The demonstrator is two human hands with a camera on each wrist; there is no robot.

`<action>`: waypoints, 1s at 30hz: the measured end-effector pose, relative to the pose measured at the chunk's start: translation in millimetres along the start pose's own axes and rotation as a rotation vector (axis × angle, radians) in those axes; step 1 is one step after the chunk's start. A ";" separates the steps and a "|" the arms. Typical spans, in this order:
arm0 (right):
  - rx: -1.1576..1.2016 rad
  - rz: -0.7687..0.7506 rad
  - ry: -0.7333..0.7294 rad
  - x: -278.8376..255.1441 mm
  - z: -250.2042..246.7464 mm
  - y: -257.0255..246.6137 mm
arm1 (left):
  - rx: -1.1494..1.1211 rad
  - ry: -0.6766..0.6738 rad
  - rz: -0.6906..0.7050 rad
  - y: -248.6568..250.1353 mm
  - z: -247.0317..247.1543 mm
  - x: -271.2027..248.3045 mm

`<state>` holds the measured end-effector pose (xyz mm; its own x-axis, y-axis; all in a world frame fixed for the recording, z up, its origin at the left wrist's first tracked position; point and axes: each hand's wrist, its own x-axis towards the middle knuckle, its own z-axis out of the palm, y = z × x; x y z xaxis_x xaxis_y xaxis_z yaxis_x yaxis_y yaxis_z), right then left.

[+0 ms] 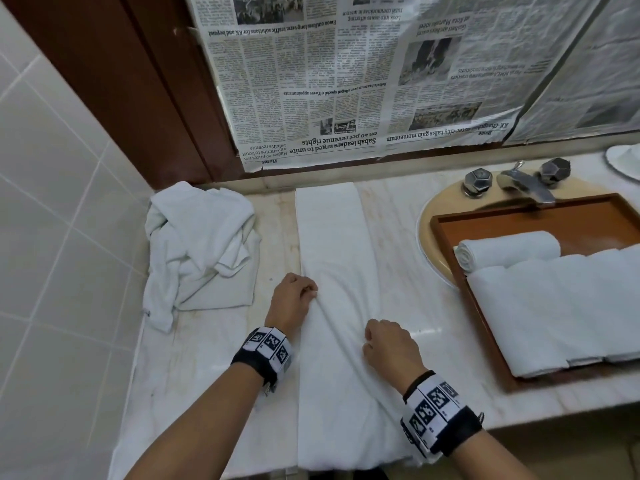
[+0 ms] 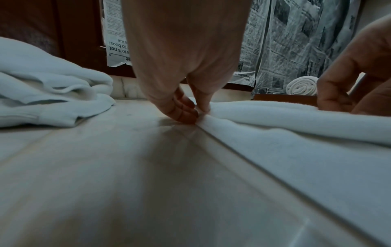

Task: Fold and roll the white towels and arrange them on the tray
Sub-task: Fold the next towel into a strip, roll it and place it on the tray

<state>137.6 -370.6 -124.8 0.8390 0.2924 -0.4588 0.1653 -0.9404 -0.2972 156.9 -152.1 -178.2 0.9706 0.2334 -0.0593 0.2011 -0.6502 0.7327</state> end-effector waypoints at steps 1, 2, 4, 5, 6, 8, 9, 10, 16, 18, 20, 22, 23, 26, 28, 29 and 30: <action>0.012 0.016 0.001 -0.8 0.4 -1.4 | 0.005 -0.010 0.012 -0.9 -1.2 0.0; 0.022 0.029 0.005 -1.9 -0.5 -2.6 | 0.014 -0.020 0.021 -1.4 -2.6 0.1; 0.037 0.038 0.013 -7.3 -6.8 -6.6 | 0.024 -0.031 0.029 -3.7 -4.7 0.6; 0.051 0.033 0.018 -11.4 -10.9 -10.9 | 0.028 -0.031 0.033 -5.4 -5.6 0.6; 0.067 0.016 0.024 -16.0 -14.7 -16.7 | 0.033 -0.028 0.039 -6.8 -6.5 0.6; 0.111 -0.047 0.021 -25.4 -19.7 -32.8 | 0.041 -0.027 0.045 -10.1 -7.8 1.4; 0.140 -0.083 0.014 -28.5 -19.7 -42.3 | 0.047 -0.031 0.047 -11.5 -8.6 2.3; 0.171 -0.111 0.004 -30.1 -17.9 -52.1 | 0.057 -0.035 0.048 -12.2 -9.6 2.9; 0.278 -0.128 -0.099 -22.8 31.5 -87.6 | 0.108 -0.036 0.030 -15.3 -14.4 2.5; 0.277 -0.117 -0.105 -21.5 50.1 -87.5 | 0.108 -0.044 0.025 -14.8 -16.3 2.0; 0.261 -0.114 -0.096 -21.6 61.5 -86.3 | 0.099 -0.049 0.013 -14.2 -17.1 1.1; 0.234 -0.118 -0.084 -21.1 66.3 -84.3 | 0.087 -0.041 -0.010 -11.8 -16.2 -0.1; 0.222 -0.120 -0.082 -21.5 66.7 -83.1 | 0.081 -0.036 -0.022 -11.5 -14.5 -0.8; 0.210 -0.150 -0.105 -24.3 67.8 -76.9 | 0.057 -0.039 -0.038 -10.6 -10.3 -2.4; 0.238 -0.181 -0.167 -29.2 64.6 -71.2 | 0.066 -0.032 -0.042 -10.4 -8.3 -1.8; 0.267 -0.200 -0.189 -31.4 61.2 -67.4 | 0.063 -0.026 -0.044 -11.2 -7.5 -2.0; 0.299 -0.224 -0.191 -32.4 57.1 -62.5 | 0.058 -0.015 -0.043 -11.8 -7.5 -3.2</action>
<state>70.5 -311.4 -139.2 0.6839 0.5370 -0.4939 0.1509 -0.7664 -0.6243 150.4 -139.7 -181.6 0.9627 0.2515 -0.1000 0.2494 -0.6805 0.6890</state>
